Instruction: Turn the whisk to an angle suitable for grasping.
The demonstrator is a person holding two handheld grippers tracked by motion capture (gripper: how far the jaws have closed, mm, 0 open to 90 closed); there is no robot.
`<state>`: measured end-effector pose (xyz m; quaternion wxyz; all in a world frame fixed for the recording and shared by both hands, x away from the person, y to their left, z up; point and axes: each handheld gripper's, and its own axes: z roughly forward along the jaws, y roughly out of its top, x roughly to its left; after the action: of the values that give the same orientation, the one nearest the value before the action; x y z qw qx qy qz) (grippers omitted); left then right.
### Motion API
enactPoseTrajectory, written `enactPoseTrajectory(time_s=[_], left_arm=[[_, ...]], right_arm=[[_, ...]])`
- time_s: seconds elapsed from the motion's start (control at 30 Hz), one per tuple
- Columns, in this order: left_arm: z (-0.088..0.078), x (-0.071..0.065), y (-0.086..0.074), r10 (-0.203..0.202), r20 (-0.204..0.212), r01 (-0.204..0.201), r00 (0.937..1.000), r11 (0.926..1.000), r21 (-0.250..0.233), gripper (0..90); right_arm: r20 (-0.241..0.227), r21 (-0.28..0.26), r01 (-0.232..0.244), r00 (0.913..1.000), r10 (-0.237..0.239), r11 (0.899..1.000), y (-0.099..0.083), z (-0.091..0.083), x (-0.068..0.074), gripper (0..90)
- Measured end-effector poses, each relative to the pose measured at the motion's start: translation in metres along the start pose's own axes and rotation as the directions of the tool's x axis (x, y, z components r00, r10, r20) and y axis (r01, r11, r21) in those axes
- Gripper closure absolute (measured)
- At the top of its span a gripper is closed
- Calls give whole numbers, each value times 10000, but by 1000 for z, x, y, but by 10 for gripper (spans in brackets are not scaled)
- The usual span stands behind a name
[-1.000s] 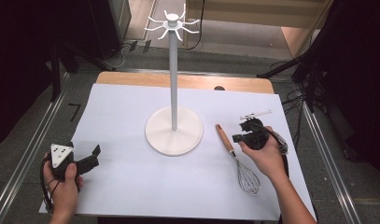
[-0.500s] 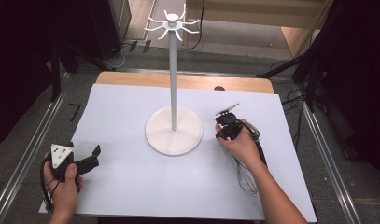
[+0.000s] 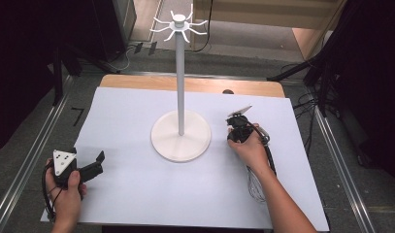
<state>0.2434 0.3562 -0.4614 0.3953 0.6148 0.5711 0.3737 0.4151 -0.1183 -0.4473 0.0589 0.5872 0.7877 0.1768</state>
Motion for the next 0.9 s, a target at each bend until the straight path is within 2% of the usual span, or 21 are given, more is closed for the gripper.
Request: enactPoseTrajectory(time_s=[0.07,0.17,0.4,0.47,0.57,0.67,0.77,0.83,0.9], left_arm=[[0,0,0,-4,9,4,10000,10000,-24,64],[0,0,0,17,10,-17,10000,10000,-35,64],[0,0,0,-2,17,2,10000,10000,3,64],[1,0,0,-37,31,37,10000,10000,6,64],[0,0,0,-15,39,15,10000,10000,6,64],[-1,0,0,0,11,0,10000,10000,-76,64],[-1,0,0,-9,25,9,10000,10000,-97,65],[0,0,0,8,21,-8,10000,10000,-69,64],[0,0,0,14,19,-14,10000,10000,-77,64]], right_arm=[[199,-62,-146,9997,148,9999,0,0,-3,900],[55,-78,-463,9989,463,9989,1,0,-8,900],[525,-237,-546,9971,558,9982,1,-1,-14,900],[829,-318,-423,9955,448,9986,1,0,-15,900],[801,-366,-473,9955,501,9982,0,-2,-17,886],[122,-872,-451,9989,463,9952,-4,-16,-18,661],[154,-1100,-392,9990,412,9932,-10,-29,-18,547],[168,-975,-287,9994,305,9948,-16,-35,-21,497],[458,-798,-292,9984,329,9964,-22,-39,-25,454]])
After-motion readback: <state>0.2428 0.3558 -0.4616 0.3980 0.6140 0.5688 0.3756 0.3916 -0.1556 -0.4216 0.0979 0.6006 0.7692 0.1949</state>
